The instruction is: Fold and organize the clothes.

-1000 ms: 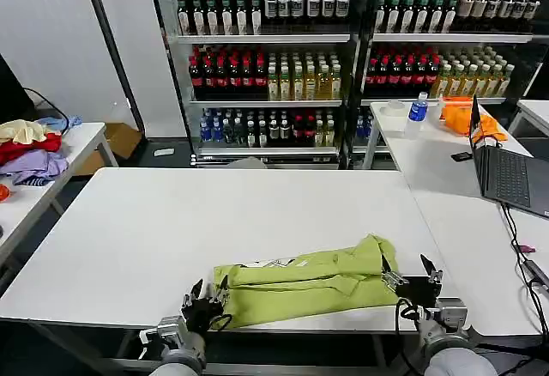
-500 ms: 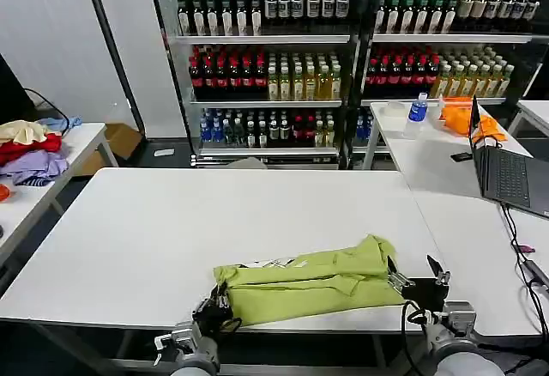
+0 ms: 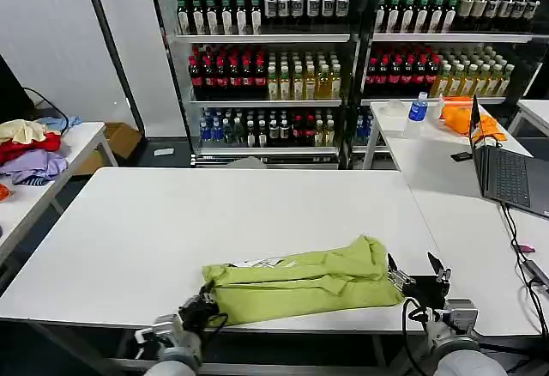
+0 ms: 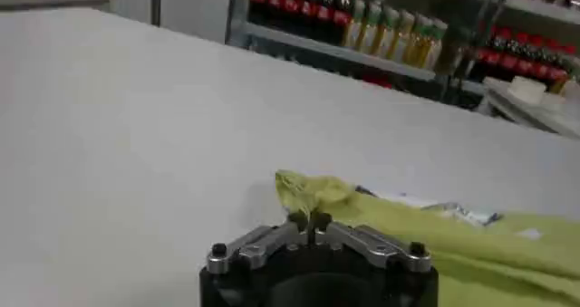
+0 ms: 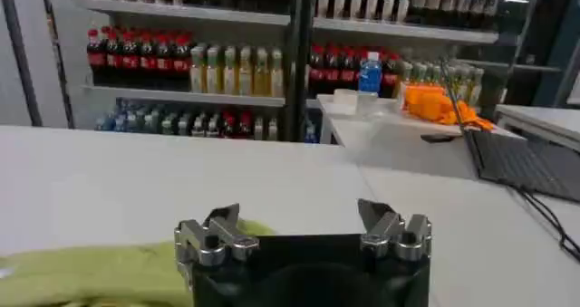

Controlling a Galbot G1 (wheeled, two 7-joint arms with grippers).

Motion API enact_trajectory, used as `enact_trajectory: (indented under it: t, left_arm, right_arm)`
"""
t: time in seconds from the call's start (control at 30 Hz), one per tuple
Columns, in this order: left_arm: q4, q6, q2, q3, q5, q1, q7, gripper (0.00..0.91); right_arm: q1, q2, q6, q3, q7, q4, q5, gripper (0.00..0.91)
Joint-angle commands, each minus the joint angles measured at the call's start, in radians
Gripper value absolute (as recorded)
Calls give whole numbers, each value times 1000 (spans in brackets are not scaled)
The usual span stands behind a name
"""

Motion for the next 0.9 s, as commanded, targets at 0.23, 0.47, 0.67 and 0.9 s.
enact_trajectory:
  t: [0.23, 0.47, 0.67, 0.9]
  left_arm:
    - [4, 11, 415, -405, -277, 21, 34, 20]
    - [-81, 36, 493, -369, -486, -76, 24, 20]
    - [-206, 58, 415, -249, -708, -136, 33, 20]
    - [-200, 54, 345, -127, -815, -204, 19, 20]
  right_arm:
    - [23, 0, 10, 4, -5, 7, 39, 907]
    - [15, -3, 19, 13, -11, 22, 37, 907]
    - [11, 5, 19, 4, -11, 31, 25, 907]
    - [-5, 15, 22, 1, -12, 32, 12, 907]
